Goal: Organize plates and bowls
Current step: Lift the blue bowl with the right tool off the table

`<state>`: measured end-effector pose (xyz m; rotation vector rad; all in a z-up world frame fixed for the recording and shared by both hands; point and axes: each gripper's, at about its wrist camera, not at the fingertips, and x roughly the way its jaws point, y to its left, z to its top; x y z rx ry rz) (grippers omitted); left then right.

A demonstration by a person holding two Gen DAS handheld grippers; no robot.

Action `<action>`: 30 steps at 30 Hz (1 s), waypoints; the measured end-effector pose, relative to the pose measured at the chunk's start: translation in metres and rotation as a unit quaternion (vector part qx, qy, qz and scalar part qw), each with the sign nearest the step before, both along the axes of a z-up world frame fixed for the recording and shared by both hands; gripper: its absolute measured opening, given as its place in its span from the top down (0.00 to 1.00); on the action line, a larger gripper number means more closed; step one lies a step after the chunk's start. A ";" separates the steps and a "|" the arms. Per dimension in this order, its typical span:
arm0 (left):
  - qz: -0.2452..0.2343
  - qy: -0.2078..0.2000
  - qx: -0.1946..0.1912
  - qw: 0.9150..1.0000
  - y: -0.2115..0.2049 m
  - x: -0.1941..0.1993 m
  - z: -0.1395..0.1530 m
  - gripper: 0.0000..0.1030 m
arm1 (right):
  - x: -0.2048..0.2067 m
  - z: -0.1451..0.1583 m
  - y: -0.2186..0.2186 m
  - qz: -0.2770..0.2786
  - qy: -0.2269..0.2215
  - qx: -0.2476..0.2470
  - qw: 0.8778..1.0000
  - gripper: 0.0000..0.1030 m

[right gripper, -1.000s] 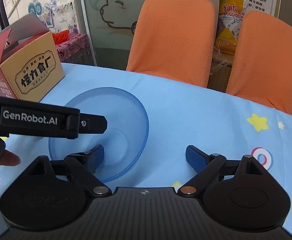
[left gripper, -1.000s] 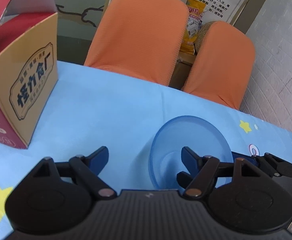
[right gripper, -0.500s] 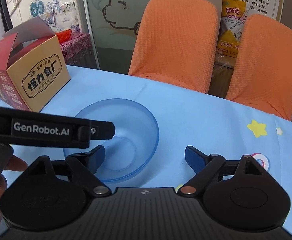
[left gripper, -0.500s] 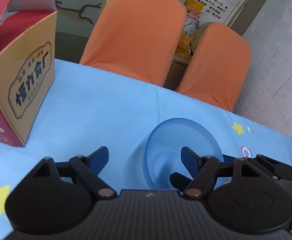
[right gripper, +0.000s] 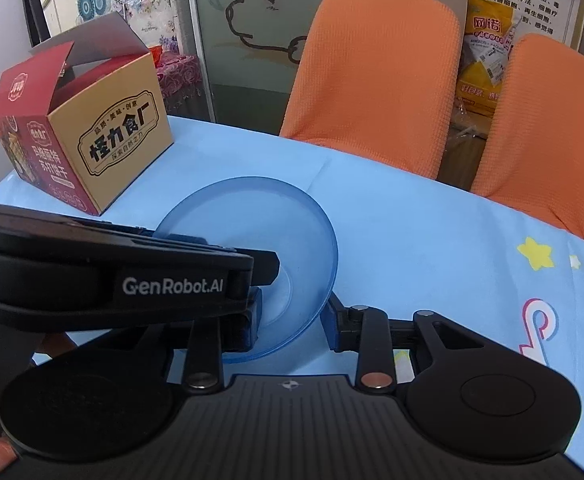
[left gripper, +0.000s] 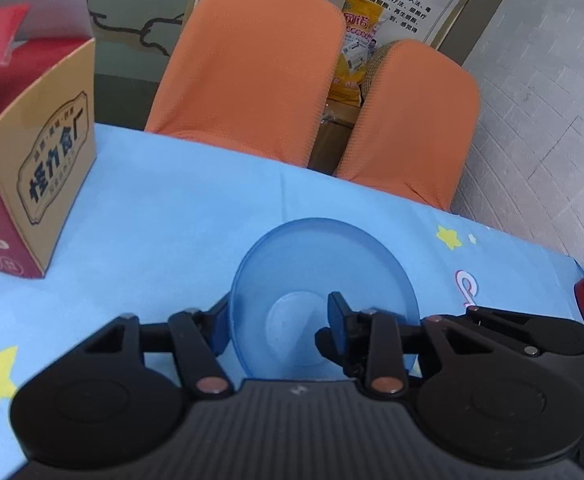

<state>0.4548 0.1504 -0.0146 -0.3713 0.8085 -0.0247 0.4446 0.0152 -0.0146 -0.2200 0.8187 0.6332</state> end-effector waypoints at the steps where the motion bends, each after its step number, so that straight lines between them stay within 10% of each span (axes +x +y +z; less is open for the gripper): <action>1: 0.001 -0.005 0.003 1.000 -0.003 -0.006 0.006 0.67 | -0.005 0.005 -0.003 -0.001 -0.001 0.003 1.000 0.44; 19: -0.054 -0.129 0.010 0.990 -0.119 -0.181 0.132 0.66 | -0.173 0.120 -0.097 -0.059 -0.128 0.014 0.990 0.29; 30: -0.112 -0.122 0.014 0.986 -0.177 -0.254 0.091 0.63 | -0.250 0.099 -0.149 -0.109 -0.147 0.016 0.983 0.29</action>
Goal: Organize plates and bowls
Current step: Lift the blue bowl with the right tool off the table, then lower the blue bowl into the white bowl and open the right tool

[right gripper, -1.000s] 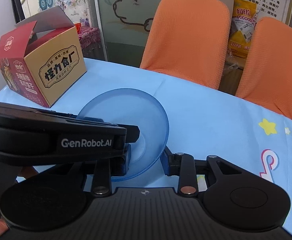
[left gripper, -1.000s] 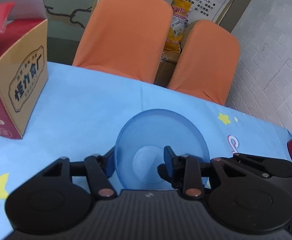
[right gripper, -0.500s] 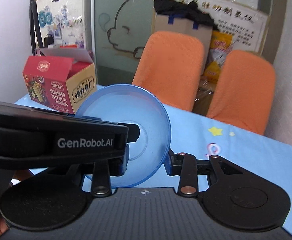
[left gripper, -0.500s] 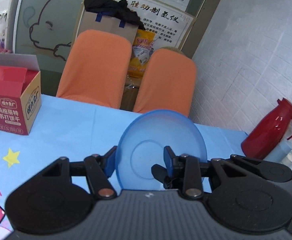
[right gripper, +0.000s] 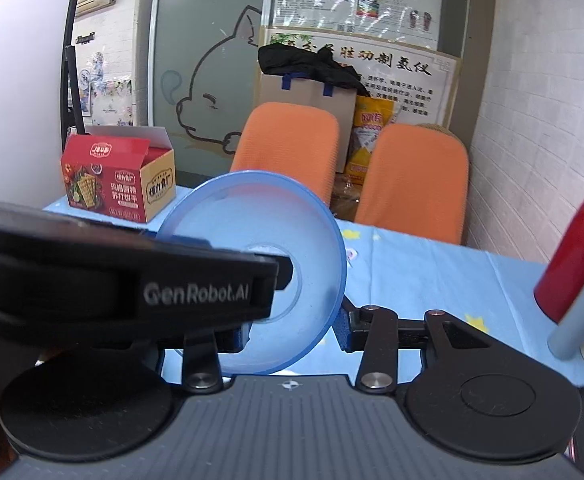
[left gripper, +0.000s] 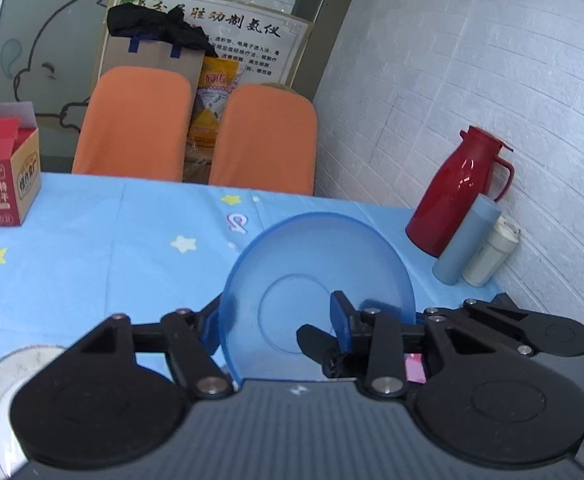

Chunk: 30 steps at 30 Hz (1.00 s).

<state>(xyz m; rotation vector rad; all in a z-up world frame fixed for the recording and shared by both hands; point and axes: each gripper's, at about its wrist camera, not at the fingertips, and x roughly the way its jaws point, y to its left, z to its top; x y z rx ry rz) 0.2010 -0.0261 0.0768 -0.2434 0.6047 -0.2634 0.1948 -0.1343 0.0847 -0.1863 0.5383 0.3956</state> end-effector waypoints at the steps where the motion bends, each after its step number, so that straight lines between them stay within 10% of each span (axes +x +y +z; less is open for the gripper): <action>1: -0.003 0.007 0.001 1.000 -0.003 -0.003 -0.007 0.63 | -0.004 -0.007 -0.003 -0.002 0.009 0.001 1.000 0.29; 19: -0.029 0.064 0.015 0.997 -0.013 0.013 -0.083 0.52 | -0.013 -0.090 -0.023 -0.019 0.081 0.057 0.995 0.29; 27: -0.040 0.015 -0.003 0.999 -0.004 0.002 -0.074 0.04 | -0.019 -0.093 -0.027 -0.028 0.057 0.068 0.996 0.22; 30: -0.021 -0.015 -0.009 1.000 0.005 -0.001 -0.064 0.03 | -0.022 -0.093 -0.029 -0.041 0.047 0.074 0.995 0.14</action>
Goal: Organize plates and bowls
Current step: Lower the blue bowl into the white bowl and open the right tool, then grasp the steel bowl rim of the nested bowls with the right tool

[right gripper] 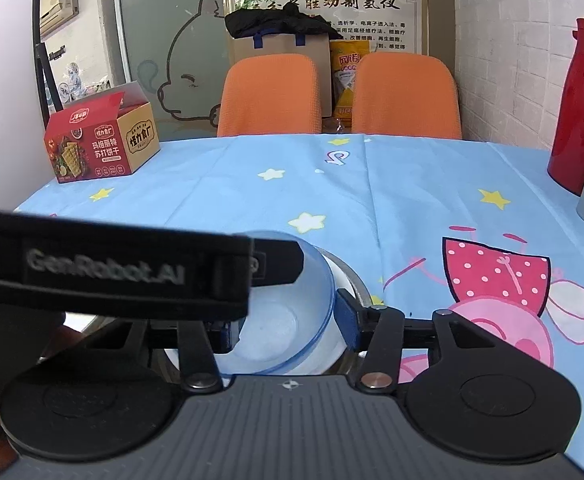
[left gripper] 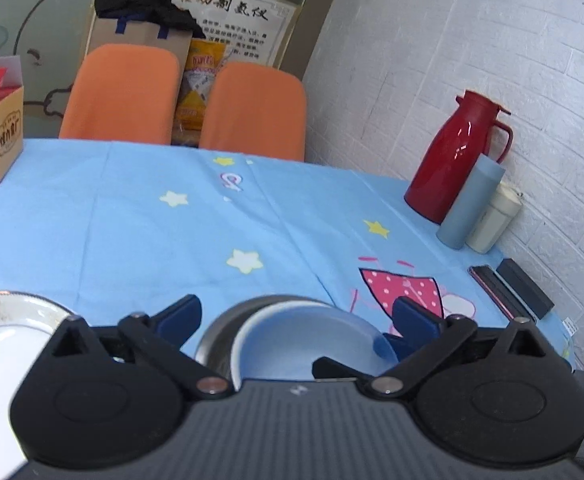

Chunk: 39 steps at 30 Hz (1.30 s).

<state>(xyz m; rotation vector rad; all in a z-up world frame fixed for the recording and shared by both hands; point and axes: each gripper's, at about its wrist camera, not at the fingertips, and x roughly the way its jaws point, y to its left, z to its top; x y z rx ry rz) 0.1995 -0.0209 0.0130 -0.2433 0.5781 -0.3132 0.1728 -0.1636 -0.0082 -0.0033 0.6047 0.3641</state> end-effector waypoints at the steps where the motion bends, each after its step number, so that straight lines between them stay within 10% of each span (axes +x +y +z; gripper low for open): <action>1: 0.002 -0.002 -0.005 1.000 0.003 0.000 0.003 0.03 | -0.002 0.001 -0.002 -0.006 -0.004 0.005 1.000 0.11; 16: 0.100 0.032 -0.019 0.994 0.044 0.003 0.003 0.02 | -0.015 -0.006 -0.032 -0.074 -0.008 0.057 0.996 0.00; 25: -0.092 0.116 0.023 0.989 0.030 0.056 -0.013 0.02 | -0.009 -0.018 -0.040 -0.082 0.022 0.070 0.994 0.00; 39: -0.155 0.152 0.110 0.970 0.000 0.088 -0.047 0.02 | 0.014 -0.034 -0.020 -0.060 0.060 0.034 0.996 0.00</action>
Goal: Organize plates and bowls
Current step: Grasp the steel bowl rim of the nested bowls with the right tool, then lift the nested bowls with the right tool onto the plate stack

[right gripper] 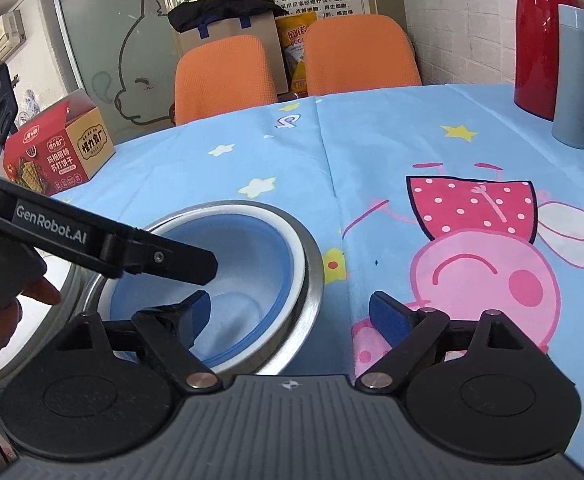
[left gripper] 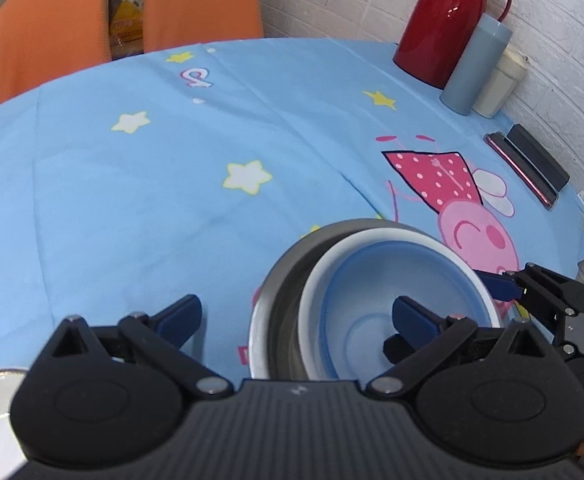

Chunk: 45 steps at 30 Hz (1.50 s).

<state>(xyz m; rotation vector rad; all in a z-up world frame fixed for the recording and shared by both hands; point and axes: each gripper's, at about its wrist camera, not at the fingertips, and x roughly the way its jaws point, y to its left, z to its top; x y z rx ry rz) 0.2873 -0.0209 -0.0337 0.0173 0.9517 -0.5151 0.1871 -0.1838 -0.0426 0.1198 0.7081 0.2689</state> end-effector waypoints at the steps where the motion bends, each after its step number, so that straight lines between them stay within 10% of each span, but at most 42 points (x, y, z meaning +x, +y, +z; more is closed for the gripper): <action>1: -0.001 -0.001 0.004 1.000 -0.001 0.001 -0.002 0.02 | 0.000 0.000 0.001 0.001 -0.002 -0.004 1.000 0.00; 23: -0.002 0.002 0.011 1.000 0.006 0.002 -0.005 0.03 | 0.000 0.005 0.016 -0.002 0.008 -0.019 1.000 0.00; 32: -0.012 -0.014 0.003 1.000 -0.005 -0.008 0.000 0.56 | -0.005 0.000 0.024 0.008 -0.016 -0.012 1.000 0.16; 45: 0.010 -0.062 -0.023 0.998 -0.011 -0.036 0.058 0.59 | -0.025 0.043 0.020 -0.021 -0.062 -0.020 0.998 0.16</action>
